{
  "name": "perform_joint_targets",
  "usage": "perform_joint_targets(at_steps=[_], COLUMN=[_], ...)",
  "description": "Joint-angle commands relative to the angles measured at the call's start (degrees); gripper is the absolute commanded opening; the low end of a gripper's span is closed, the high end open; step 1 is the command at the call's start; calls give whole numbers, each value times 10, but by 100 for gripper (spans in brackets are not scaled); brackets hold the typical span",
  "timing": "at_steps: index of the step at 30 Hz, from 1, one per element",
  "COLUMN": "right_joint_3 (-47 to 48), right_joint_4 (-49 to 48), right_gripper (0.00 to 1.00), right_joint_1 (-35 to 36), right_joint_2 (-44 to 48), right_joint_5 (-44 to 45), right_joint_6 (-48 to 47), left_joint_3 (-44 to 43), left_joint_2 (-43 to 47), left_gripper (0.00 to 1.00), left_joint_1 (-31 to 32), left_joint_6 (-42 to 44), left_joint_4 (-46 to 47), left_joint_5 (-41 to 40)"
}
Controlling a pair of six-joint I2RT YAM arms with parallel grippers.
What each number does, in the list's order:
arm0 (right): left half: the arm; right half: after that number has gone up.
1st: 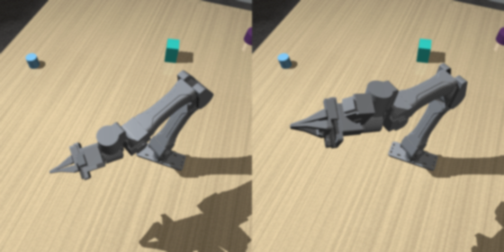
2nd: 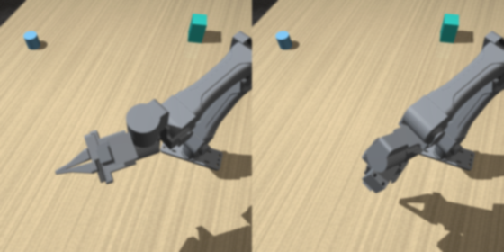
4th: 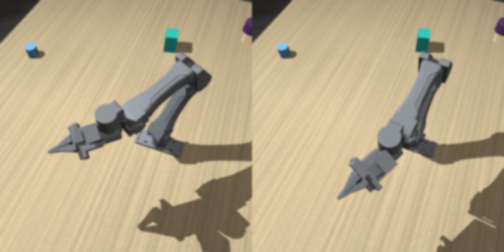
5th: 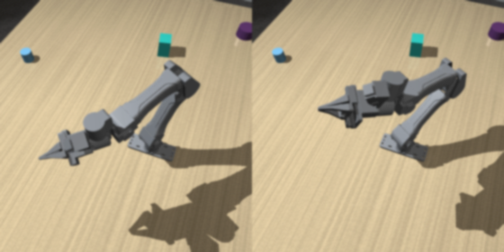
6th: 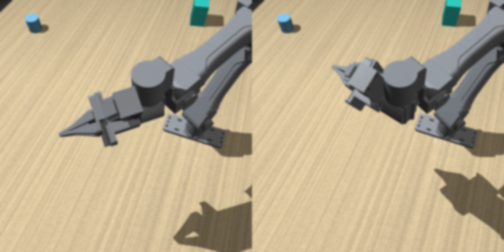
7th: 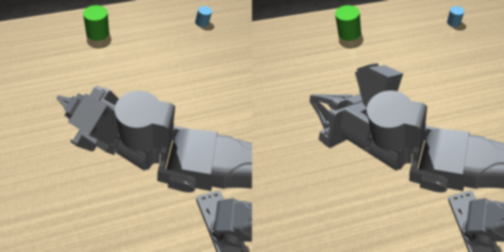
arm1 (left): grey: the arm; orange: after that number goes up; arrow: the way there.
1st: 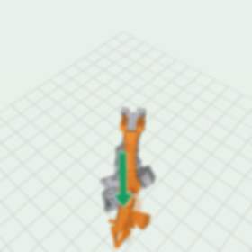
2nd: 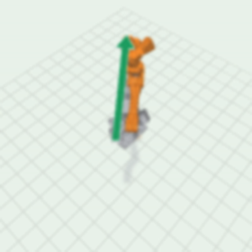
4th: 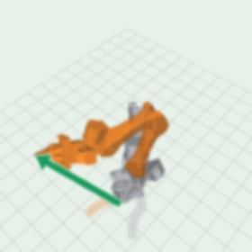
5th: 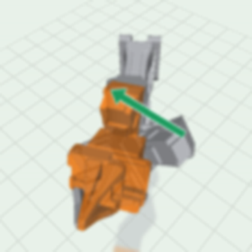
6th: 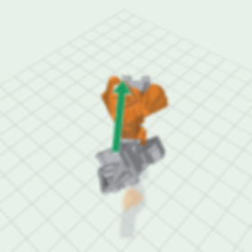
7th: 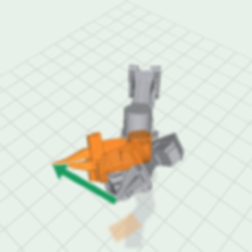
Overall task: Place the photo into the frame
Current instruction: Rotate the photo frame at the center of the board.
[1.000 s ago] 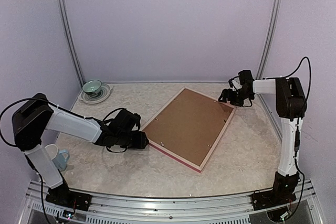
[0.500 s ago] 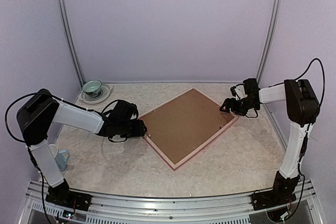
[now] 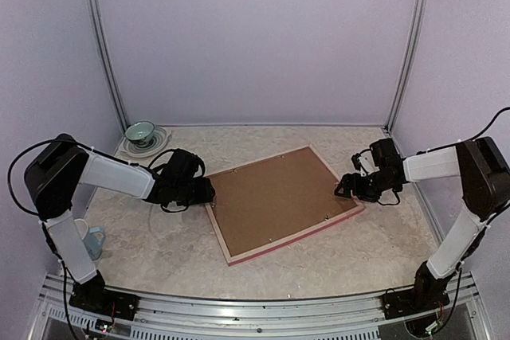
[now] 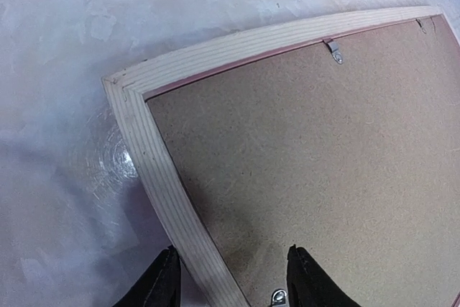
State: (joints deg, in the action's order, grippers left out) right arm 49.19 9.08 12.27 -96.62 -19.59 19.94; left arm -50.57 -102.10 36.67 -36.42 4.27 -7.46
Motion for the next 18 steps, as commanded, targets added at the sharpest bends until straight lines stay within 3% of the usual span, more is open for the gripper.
perform_joint_targets(at_steps=[1, 9, 18], right_joint_3=[-37, -74, -93], right_joint_4=[-21, -26, -41], right_gripper=[84, 84, 84], right_joint_1=[39, 77, 116], right_joint_2=[48, 104, 133], right_joint_5=[-29, -9, -11], right_joint_6=[41, 70, 78], left_joint_3=[-17, -70, -195], left_joint_2=[-7, -40, -113], left_gripper=[50, 50, 50], left_joint_1=[1, -28, -45], left_joint_6=[1, 25, 49], left_joint_4=[23, 13, -38], left_joint_5=[31, 25, 32])
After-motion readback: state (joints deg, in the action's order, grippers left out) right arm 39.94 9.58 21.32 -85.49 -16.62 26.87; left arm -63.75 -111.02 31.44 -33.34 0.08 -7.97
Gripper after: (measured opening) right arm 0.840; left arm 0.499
